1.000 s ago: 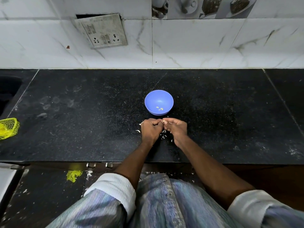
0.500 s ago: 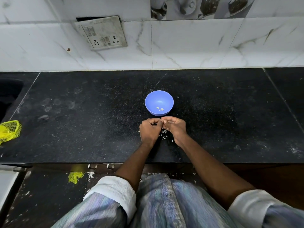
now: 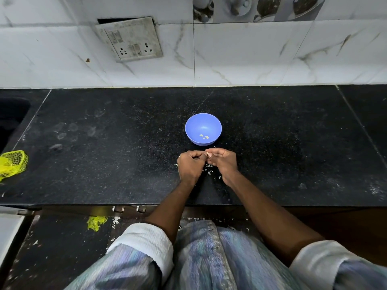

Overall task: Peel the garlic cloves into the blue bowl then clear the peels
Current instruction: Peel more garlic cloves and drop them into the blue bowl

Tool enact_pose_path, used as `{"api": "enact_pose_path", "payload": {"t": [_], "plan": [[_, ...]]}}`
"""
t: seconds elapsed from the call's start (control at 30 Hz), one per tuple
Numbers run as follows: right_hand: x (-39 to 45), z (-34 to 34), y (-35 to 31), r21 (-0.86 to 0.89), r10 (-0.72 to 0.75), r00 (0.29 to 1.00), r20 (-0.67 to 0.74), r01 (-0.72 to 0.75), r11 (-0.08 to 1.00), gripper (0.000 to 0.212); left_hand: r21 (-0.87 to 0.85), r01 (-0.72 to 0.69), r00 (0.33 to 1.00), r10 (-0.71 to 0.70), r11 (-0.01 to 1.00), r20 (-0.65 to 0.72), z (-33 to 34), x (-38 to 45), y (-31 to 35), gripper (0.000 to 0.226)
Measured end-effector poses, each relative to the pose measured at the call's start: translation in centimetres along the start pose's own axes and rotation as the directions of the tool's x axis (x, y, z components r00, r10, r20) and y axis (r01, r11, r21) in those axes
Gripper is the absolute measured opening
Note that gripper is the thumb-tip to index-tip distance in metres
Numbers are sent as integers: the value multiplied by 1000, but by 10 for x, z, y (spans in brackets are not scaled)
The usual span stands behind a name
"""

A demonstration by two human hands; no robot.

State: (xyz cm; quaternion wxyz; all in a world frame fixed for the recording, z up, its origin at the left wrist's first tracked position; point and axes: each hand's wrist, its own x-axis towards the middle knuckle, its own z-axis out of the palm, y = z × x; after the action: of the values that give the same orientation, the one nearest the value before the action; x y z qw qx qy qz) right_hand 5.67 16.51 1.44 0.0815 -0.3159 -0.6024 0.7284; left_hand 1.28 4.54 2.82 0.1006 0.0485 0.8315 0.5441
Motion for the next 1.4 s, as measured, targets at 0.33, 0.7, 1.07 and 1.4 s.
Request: {"api": "enact_pose_path", "payload": {"t": [0.33, 0.7, 1.07, 1.4], "plan": [[3, 2, 1, -45, 29, 999, 34, -27, 999, 14, 79, 92, 996, -92, 993, -14, 0, 0, 5, 11], [4, 2, -5, 69, 130, 991, -10, -129, 989, 14, 137, 17, 999, -23, 990, 46, -2, -2, 8, 12], [4, -3, -10, 183, 229, 973, -15, -223, 958, 14, 182, -55, 998, 52, 982, 25, -2, 2, -3, 14], [1, -8, -6, 123, 211, 977, 18, -211, 970, 5, 135, -85, 995, 77, 987, 64, -1, 2, -16, 12]]}}
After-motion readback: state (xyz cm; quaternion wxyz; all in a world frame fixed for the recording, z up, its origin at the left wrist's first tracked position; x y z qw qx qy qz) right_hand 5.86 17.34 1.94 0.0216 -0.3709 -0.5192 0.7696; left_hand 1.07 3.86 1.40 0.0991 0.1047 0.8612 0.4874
